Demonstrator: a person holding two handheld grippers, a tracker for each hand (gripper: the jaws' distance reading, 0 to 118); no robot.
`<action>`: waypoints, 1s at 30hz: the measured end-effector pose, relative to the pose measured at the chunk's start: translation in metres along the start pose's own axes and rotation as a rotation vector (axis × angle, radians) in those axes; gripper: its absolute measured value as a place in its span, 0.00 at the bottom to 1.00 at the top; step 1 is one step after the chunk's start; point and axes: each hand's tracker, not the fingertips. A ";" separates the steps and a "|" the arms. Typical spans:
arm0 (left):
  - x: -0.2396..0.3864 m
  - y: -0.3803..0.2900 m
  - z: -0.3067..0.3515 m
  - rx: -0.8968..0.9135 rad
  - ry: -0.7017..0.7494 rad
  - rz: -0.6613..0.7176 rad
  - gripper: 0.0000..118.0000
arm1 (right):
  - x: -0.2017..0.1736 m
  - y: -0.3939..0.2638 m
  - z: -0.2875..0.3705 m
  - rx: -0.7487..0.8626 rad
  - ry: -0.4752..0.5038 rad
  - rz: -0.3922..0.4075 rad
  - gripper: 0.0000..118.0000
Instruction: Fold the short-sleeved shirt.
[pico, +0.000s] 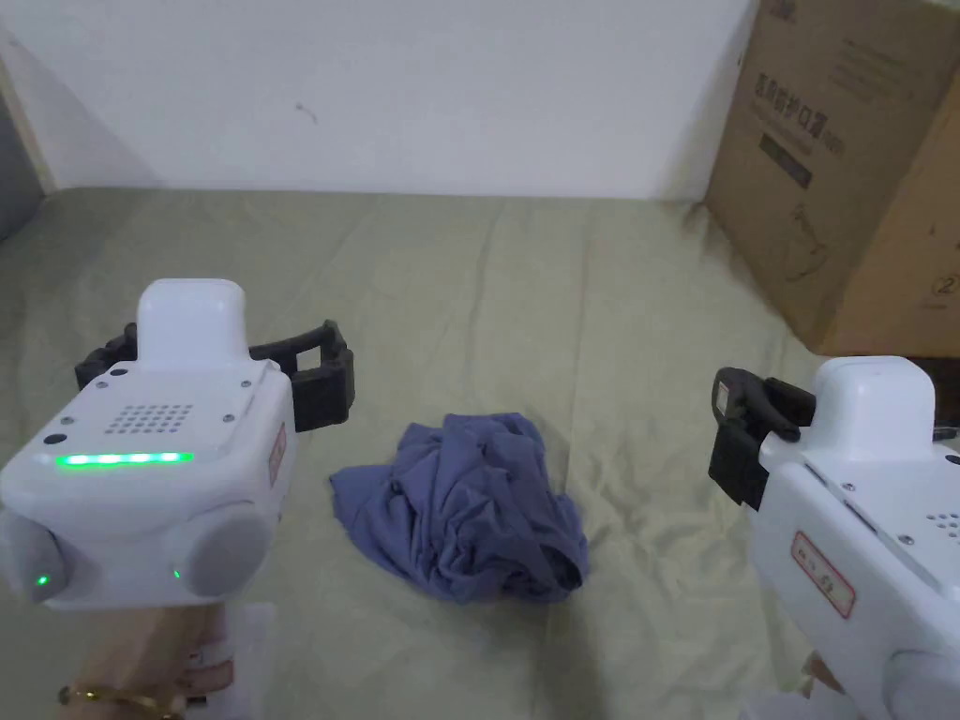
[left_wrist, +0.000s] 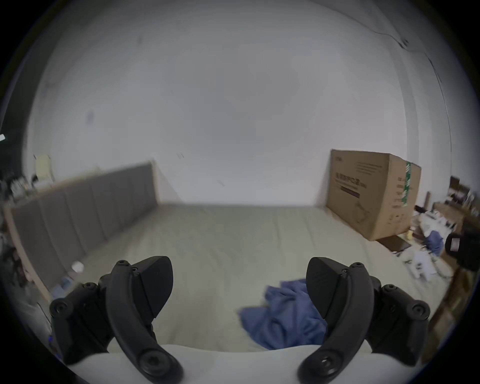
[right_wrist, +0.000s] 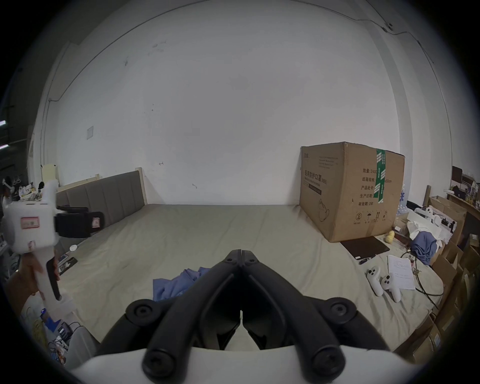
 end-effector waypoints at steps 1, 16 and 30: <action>-0.001 -0.002 0.010 0.015 0.013 -0.013 0.90 | -0.004 0.000 -0.001 0.002 0.008 0.008 0.00; -0.018 -0.051 0.048 -0.044 0.019 0.113 0.00 | -0.034 -0.010 0.015 0.003 0.056 0.017 0.00; -0.007 -0.041 0.028 -0.192 -0.074 0.116 0.40 | -0.021 -0.011 0.009 -0.002 0.032 0.017 0.00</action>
